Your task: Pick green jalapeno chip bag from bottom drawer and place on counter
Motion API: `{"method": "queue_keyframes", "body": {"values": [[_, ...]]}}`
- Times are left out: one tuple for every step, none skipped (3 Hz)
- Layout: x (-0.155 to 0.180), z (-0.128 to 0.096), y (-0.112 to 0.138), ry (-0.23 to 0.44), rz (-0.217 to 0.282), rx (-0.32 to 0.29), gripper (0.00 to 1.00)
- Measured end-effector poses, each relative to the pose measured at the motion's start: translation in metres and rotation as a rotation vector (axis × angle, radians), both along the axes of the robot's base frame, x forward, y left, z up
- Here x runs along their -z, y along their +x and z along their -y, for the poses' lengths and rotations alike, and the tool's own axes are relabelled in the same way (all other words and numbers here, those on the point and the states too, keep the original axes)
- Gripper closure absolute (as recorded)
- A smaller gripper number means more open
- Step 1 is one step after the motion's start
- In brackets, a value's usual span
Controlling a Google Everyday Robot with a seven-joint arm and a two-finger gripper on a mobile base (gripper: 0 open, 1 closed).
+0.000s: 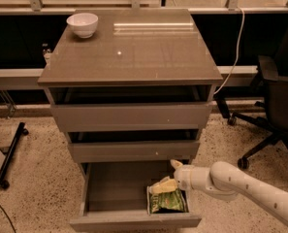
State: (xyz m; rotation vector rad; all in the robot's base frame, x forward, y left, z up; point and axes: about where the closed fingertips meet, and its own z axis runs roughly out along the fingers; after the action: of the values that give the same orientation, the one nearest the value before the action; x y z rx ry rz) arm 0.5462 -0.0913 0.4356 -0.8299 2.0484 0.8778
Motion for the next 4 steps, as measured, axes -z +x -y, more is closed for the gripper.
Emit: {"method": "queue_keyframes", "body": {"values": [[0.019,-0.023,0.008,-0.028,-0.004,-0.012,0.00],[0.052,-0.039,0.022,-0.076,-0.009,0.025,0.00],[0.077,-0.042,0.030,-0.088,-0.024,0.068,0.00],[0.115,-0.037,0.038,-0.111,-0.061,0.140,0.00]]}}
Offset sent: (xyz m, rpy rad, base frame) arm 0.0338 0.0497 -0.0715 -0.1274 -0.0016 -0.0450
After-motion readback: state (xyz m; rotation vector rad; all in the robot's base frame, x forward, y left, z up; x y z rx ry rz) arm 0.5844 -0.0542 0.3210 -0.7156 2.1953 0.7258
